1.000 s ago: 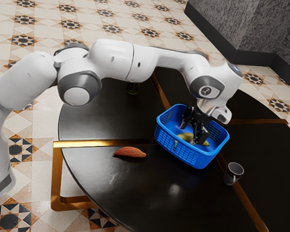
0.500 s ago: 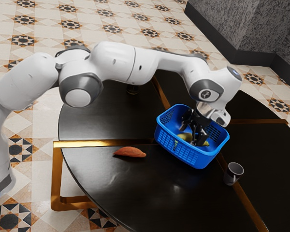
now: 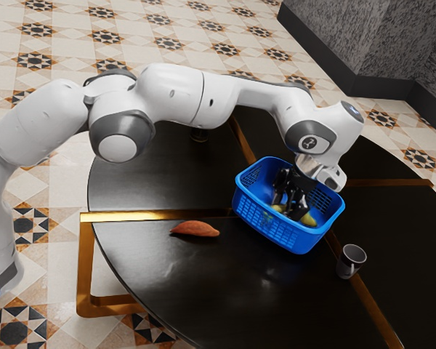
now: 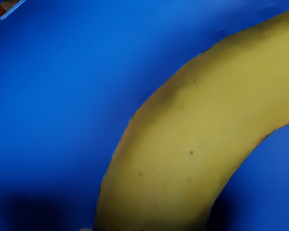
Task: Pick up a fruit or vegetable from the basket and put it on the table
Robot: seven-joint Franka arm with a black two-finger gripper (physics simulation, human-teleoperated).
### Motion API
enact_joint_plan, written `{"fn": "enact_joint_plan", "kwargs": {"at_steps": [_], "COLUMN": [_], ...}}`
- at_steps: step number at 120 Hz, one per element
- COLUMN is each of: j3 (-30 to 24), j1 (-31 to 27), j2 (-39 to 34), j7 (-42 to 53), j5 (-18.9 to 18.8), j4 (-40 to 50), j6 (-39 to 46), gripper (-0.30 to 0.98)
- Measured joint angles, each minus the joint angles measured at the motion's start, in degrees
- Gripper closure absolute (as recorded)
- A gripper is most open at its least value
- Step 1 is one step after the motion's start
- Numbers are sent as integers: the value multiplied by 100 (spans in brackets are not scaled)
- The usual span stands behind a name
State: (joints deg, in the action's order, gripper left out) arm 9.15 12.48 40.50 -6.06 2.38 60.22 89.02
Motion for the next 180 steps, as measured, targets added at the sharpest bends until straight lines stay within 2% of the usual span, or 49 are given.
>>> {"fn": "enact_joint_plan", "kwargs": {"at_steps": [68,91,150,180], "j3": [-2,-31,-31,85], "j1": [15,46,98,11], "j2": [-128,-156,-1038,-1242], "j7": [-40,-49,-52,-16], "j5": [-70,-170,-527,-639], "j4": [-81,-414,-466,-466], "j6": [-72,-230,-638,-793], "gripper": [49,50,50,51]}}
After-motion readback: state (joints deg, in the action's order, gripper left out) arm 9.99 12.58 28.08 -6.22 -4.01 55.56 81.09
